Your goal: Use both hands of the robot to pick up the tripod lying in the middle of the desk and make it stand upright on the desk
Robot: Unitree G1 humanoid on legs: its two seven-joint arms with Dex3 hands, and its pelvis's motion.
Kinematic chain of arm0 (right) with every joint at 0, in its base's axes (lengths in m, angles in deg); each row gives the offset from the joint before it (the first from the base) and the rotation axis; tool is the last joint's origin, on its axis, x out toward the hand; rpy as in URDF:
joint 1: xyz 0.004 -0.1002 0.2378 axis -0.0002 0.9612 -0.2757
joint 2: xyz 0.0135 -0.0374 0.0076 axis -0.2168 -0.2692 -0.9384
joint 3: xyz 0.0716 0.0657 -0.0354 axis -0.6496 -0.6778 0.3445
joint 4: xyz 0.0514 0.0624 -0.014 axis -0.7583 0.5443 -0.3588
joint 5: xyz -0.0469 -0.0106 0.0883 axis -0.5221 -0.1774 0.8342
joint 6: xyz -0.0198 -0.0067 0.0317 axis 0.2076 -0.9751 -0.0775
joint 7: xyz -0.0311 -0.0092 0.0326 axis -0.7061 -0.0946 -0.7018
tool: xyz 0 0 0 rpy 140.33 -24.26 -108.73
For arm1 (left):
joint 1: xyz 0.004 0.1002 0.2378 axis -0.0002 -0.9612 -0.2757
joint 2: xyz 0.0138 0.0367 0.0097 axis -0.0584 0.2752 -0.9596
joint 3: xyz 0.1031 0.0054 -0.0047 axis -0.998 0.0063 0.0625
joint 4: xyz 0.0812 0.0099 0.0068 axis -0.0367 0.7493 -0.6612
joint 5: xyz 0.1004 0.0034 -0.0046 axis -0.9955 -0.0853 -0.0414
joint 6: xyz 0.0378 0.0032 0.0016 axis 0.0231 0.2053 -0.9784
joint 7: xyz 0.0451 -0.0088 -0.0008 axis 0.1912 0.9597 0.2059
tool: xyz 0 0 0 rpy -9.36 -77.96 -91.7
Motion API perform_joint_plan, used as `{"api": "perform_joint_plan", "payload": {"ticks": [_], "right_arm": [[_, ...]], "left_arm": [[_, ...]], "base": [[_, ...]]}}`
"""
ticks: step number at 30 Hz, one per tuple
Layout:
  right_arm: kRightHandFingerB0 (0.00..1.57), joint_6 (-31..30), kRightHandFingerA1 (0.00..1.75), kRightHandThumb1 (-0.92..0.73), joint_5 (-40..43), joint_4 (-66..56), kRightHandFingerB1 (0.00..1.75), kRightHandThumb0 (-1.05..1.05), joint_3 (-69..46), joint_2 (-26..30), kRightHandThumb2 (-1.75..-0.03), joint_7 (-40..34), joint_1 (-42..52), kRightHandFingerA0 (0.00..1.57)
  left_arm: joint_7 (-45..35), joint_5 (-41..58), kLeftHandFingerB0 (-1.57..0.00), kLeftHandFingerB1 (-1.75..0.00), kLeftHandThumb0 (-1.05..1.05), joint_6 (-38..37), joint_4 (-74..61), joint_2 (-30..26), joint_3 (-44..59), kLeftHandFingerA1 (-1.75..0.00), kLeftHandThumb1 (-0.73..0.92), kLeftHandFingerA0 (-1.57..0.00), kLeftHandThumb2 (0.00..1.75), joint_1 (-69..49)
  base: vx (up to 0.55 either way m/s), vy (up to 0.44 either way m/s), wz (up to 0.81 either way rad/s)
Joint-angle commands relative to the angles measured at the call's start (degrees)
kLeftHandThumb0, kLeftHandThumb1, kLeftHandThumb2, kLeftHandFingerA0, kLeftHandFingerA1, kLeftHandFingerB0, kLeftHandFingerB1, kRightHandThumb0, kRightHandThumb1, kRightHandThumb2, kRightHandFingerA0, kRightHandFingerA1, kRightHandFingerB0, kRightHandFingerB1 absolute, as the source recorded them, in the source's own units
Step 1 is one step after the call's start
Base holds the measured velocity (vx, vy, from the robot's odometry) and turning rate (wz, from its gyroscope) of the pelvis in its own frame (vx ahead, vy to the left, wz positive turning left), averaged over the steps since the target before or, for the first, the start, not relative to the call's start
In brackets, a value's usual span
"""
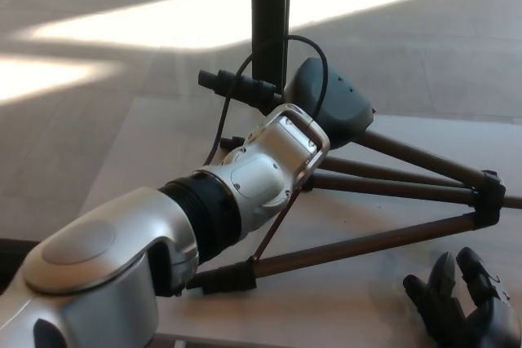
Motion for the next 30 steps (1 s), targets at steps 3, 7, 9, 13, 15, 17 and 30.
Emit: {"api": "perform_joint_plan", "payload": {"ticks": [3,7,9,13,15,17,30], "right_arm": [[0.12,0.9,0.79,-0.62,2.3,0.9,0.5,-0.63,0.3,-12.1,-0.96,-3.7,0.0,0.34],[0.21,1.0,0.83,-0.77,2.0,0.7,0.44,-0.59,0.6,-12.0,-0.62,-4.2,-0.1,0.23],[0.18,1.3,0.74,-0.61,2.0,0.8,0.52,-0.61,0.5,-12.0,-0.95,-4.3,-0.1,0.29],[0.22,1.7,0.93,-0.78,2.3,1.1,0.44,-0.56,0.4,-12.0,-0.63,-4.1,-0.2,0.3],[0.22,1.7,0.95,-0.78,2.4,1.0,0.43,-0.56,0.5,-12.0,-0.63,-4.2,-0.1,0.31],[0.27,1.9,0.92,-0.76,3.2,2.1,0.45,-0.53,-0.5,-12.5,-0.62,-4.9,-1.6,0.34],[0.0,-2.3,0.58,-0.54,17.3,6.9,0.51,-0.36,-6.7,-12.7,-1.07,-3.4,-10.6,0.06]], "left_arm": [[-0.3,-6.4,-0.63,-0.48,-0.29,3.6,3.1,2.2,-0.7,-1.29,0.55,-0.94,0.57,-7.3],[-1.7,-3.9,-0.72,-0.55,-0.3,3.2,3.7,3.7,2.6,-1.4,0.57,-0.87,0.61,-8.2],[-1.0,-4.4,-0.73,-0.59,-0.27,2.4,3.6,3.6,3.1,-1.39,0.58,-0.88,0.57,-8.1],[1.2,-5.6,-0.77,-0.95,-0.31,3.0,4.0,3.7,4.4,-1.47,0.67,-0.89,0.61,-8.2],[1.1,-5.6,-0.78,-0.92,-0.35,3.4,4.5,4.1,5.2,-1.42,0.73,-0.89,0.62,-8.2],[0.8,-4.6,-0.76,-0.99,-0.4,2.1,5.3,3.8,6.9,-1.34,0.79,-0.84,0.64,-7.1],[4.3,-4.0,-0.76,-1.31,-0.41,1.3,2.8,2.4,14.2,-1.67,0.77,-0.86,0.63,-3.1]], "base": [[0.0,0.0,0.0],[0.0,0.0,0.0],[0.0,0.0,0.0],[0.0,0.0,0.0],[0.0,0.0,0.0],[0.0,0.0,0.0],[0.0,0.0,0.0]]}}
